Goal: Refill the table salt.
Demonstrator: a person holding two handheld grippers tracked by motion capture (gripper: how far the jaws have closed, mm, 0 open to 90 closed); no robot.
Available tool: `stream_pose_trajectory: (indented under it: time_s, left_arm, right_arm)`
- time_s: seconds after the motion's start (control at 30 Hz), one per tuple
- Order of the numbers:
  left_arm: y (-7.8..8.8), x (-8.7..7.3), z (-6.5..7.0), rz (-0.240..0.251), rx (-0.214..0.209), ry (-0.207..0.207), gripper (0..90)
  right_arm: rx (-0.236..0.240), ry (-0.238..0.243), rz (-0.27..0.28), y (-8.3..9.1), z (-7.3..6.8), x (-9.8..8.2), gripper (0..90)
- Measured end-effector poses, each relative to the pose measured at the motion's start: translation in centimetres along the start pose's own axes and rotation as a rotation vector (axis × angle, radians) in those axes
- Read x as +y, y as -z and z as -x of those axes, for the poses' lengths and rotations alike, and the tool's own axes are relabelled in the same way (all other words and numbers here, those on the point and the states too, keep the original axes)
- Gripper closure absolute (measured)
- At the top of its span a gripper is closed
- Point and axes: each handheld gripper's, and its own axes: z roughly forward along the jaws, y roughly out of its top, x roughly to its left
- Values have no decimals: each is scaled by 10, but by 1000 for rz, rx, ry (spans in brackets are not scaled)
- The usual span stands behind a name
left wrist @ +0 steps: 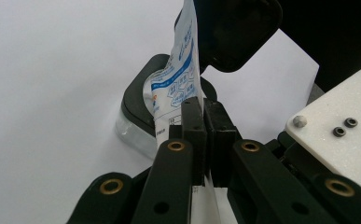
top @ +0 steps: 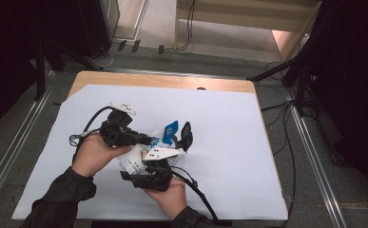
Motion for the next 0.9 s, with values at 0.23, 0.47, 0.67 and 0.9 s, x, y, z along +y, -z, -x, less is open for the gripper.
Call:
stream_pose_trajectory:
  time_s: [0.23,0.47,0.67,0.9]
  left_arm:
    - [0,0,1,4,2,-6,897]
    - [0,0,2,14,11,-7,898]
    - [-1,0,2,13,8,-11,897]
    - [-1,0,4,26,12,-18,892]
  right_arm:
    - [8,-2,0,0,0,1,590]
    - [11,2,3,0,-1,2,556]
    - [3,31,3,-1,-3,2,556]
    - [19,3,9,1,-3,3,561]
